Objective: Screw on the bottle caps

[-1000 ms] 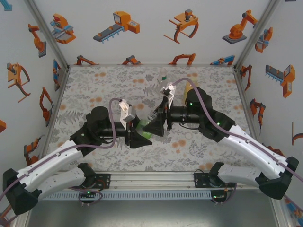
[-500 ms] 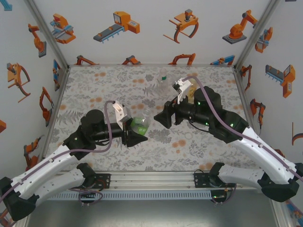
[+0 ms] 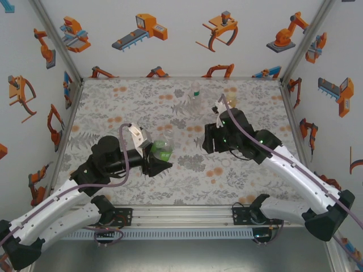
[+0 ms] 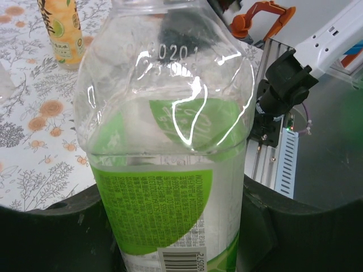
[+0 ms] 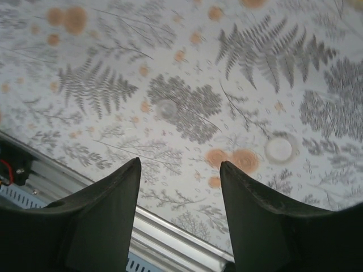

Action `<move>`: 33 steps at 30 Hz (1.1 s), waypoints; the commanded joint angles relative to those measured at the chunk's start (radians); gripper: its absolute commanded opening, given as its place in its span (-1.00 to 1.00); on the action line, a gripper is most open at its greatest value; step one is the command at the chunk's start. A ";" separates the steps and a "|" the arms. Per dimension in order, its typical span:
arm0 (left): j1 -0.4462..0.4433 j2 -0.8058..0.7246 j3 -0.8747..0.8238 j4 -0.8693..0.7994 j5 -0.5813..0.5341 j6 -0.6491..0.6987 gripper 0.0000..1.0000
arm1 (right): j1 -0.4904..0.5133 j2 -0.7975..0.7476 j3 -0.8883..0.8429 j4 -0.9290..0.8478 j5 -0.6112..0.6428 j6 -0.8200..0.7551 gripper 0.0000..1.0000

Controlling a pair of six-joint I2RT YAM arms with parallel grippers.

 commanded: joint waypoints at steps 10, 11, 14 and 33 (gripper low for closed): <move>0.007 -0.020 -0.006 -0.034 -0.019 0.016 -1.00 | -0.011 0.066 -0.114 -0.052 0.131 0.099 0.14; 0.007 -0.022 -0.005 -0.035 -0.019 0.018 -1.00 | -0.011 0.068 -0.120 -0.046 0.143 0.123 0.15; 0.007 -0.027 -0.009 -0.033 -0.021 0.015 -1.00 | -0.010 0.076 -0.135 -0.043 0.141 0.158 0.18; 0.007 -0.075 -0.027 -0.071 -0.042 -0.005 -1.00 | 0.149 0.532 0.087 0.059 0.044 0.266 -0.04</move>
